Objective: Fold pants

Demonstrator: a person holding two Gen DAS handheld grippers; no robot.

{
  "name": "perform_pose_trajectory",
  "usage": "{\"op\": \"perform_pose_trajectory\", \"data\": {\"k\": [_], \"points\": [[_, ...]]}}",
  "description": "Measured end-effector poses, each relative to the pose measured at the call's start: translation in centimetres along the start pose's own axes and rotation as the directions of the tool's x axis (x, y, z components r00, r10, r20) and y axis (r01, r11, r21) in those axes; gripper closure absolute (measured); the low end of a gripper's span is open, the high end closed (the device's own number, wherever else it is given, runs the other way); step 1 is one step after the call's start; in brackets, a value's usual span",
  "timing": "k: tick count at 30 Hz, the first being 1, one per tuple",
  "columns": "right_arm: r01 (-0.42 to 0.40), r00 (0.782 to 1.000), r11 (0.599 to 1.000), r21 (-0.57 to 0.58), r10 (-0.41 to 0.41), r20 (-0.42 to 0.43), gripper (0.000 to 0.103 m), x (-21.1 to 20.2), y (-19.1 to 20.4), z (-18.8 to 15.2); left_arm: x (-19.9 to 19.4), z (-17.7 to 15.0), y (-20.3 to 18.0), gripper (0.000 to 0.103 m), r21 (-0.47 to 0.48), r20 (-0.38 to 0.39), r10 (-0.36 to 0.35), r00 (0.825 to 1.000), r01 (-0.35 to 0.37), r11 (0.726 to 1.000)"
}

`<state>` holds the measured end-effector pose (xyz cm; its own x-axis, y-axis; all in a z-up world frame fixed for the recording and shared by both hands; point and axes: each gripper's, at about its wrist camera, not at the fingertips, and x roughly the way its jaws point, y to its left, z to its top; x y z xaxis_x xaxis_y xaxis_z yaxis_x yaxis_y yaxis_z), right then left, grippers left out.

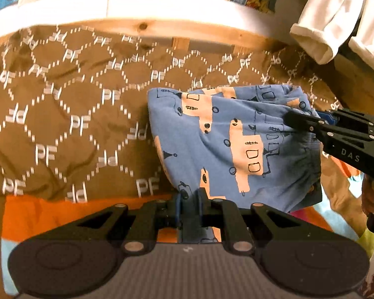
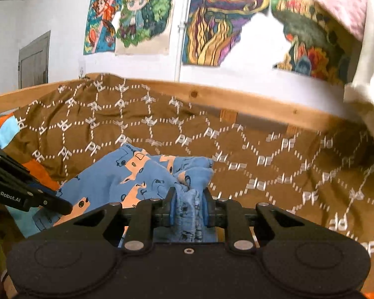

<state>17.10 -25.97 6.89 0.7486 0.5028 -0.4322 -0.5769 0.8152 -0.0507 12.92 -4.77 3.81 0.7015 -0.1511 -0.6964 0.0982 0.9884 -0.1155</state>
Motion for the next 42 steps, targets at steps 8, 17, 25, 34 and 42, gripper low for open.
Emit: {"op": "perform_pose_trajectory", "data": {"k": [8, 17, 25, 34, 42], "points": [[0.031, 0.998, 0.998, -0.046, -0.028, 0.064, 0.082, 2.5, -1.5, 3.7, 1.3, 4.0, 0.1, 0.089, 0.022, 0.086, 0.034, 0.996, -0.036, 0.999], [0.018, 0.998, 0.999, -0.049, -0.02, -0.053, 0.082, 9.2, -2.6, 2.8, 7.6, 4.2, 2.0, 0.089, 0.01, 0.002, 0.074, 0.997, -0.074, 0.997], [0.033, 0.992, 0.995, 0.092, -0.022, -0.123, 0.067, 12.0, -5.0, 0.3, 8.9, 3.2, 3.5, 0.082, -0.015, -0.029, 0.054, 0.998, -0.055, 0.998], [0.121, 0.989, 0.991, 0.061, -0.115, -0.092, 0.019, 9.7, -5.1, 0.3, 7.8, 3.1, 3.2, 0.051, -0.022, -0.02, 0.087, 0.996, -0.088, 0.996], [0.14, 0.99, 0.985, 0.104, -0.139, -0.016, 0.004, 6.6, -4.7, 0.9, 5.2, 3.4, 2.7, 0.02, -0.036, 0.054, 0.099, 0.994, -0.098, 0.995]]}}
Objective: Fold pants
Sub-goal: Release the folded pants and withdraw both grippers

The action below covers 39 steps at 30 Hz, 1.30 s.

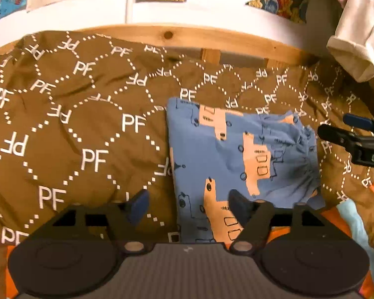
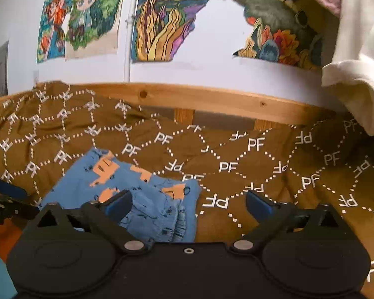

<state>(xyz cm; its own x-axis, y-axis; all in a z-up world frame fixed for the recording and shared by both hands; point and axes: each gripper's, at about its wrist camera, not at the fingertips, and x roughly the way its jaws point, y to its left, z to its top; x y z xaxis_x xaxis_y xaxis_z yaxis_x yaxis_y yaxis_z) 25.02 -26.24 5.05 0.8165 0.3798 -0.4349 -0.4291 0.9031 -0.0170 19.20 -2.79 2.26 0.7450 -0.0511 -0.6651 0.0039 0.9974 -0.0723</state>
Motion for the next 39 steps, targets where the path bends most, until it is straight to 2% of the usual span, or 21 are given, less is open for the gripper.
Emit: {"op": "perform_pose_trajectory", "data": {"k": [1, 5, 15, 24, 31, 39], "points": [[0.004, 1.0, 1.0, 0.011, -0.004, 0.012, 0.001, -0.5, 0.0, 0.0, -0.4, 0.0, 0.0, 0.011, -0.004, 0.014, 0.002, 1.0, -0.001, 1.0], [0.014, 0.999, 0.999, 0.043, -0.016, 0.041, 0.001, -2.3, 0.4, -0.1, -1.8, -0.1, -0.3, 0.0, -0.011, 0.068, 0.013, 0.998, -0.012, 1.0], [0.024, 0.993, 0.999, 0.045, -0.029, 0.111, 0.001, -7.0, 2.9, -1.4, -4.2, -1.8, -1.2, 0.0, -0.029, 0.13, 0.007, 0.992, -0.004, 1.0], [0.066, 0.986, 0.995, 0.073, -0.076, 0.148, 0.001, -10.3, 4.2, -3.1, -5.9, -4.9, -1.7, 0.0, -0.017, 0.171, 0.065, 0.983, -0.063, 0.998], [0.041, 0.994, 0.992, 0.118, -0.052, 0.092, 0.001, -11.9, 5.4, -6.1, -6.3, -7.6, -1.4, 0.0, -0.054, 0.14, 0.077, 0.987, -0.07, 0.996], [0.04, 0.999, 0.989, 0.143, -0.043, 0.019, 0.001, -11.9, 6.2, -9.0, -6.1, -10.3, -0.8, 0.0, -0.043, 0.104, 0.102, 0.989, -0.098, 0.994]]}}
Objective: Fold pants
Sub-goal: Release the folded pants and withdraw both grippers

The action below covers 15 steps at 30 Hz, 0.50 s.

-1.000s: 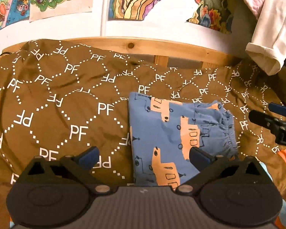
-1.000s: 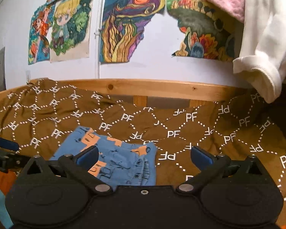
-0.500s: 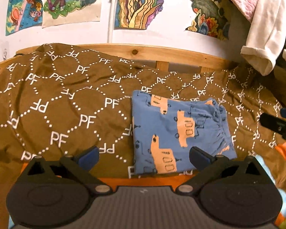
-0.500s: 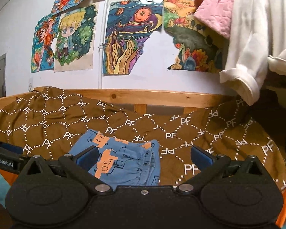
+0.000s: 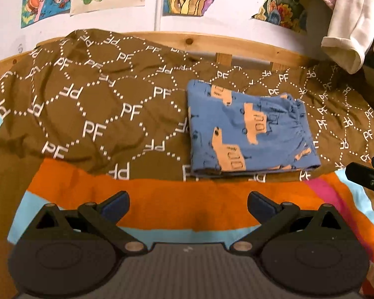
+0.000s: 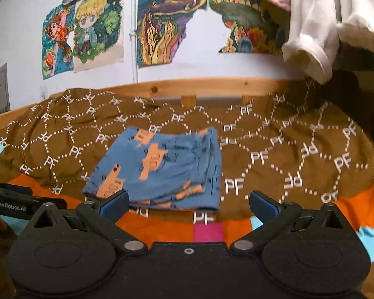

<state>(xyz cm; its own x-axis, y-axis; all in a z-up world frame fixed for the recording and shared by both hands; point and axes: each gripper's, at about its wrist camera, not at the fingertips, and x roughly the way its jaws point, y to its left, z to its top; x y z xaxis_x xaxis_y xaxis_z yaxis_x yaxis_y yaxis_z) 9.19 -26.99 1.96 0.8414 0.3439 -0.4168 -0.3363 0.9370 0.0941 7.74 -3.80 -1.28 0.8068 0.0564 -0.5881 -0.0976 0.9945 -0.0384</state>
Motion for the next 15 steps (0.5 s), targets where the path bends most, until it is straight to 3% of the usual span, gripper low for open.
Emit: {"op": "perform_pose_trajectory", "data": {"k": [15], "points": [[0.01, 1.0, 1.0, 0.003, -0.01, -0.021, 0.001, 0.48, 0.01, -0.83, -0.33, -0.26, 0.02, 0.0, 0.003, 0.008, -0.001, 1.0, 0.001, 1.0]]}}
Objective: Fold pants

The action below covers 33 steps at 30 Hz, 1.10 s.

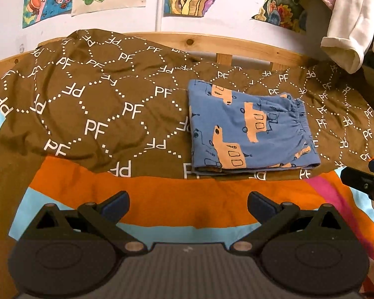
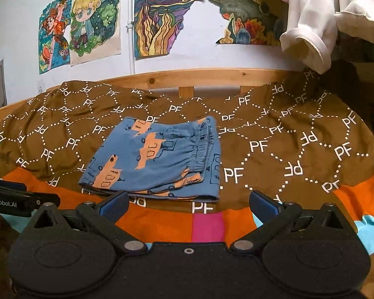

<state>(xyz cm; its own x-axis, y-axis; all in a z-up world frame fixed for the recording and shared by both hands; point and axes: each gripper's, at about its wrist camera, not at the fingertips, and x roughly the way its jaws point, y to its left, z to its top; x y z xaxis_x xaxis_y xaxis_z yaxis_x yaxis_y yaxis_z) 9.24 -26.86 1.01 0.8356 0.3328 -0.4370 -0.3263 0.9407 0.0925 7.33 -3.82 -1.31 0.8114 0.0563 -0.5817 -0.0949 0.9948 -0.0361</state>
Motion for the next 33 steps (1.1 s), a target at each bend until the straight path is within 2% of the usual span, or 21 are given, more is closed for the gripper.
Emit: {"op": "perform_pose_trajectory", "data": {"k": [33], "points": [[-0.003, 1.0, 1.0, 0.001, 0.003, -0.007, 0.001, 0.03, 0.1, -0.07, 0.06, -0.18, 0.08, 0.0, -0.002, -0.022, -0.008, 1.0, 0.008, 1.0]]}}
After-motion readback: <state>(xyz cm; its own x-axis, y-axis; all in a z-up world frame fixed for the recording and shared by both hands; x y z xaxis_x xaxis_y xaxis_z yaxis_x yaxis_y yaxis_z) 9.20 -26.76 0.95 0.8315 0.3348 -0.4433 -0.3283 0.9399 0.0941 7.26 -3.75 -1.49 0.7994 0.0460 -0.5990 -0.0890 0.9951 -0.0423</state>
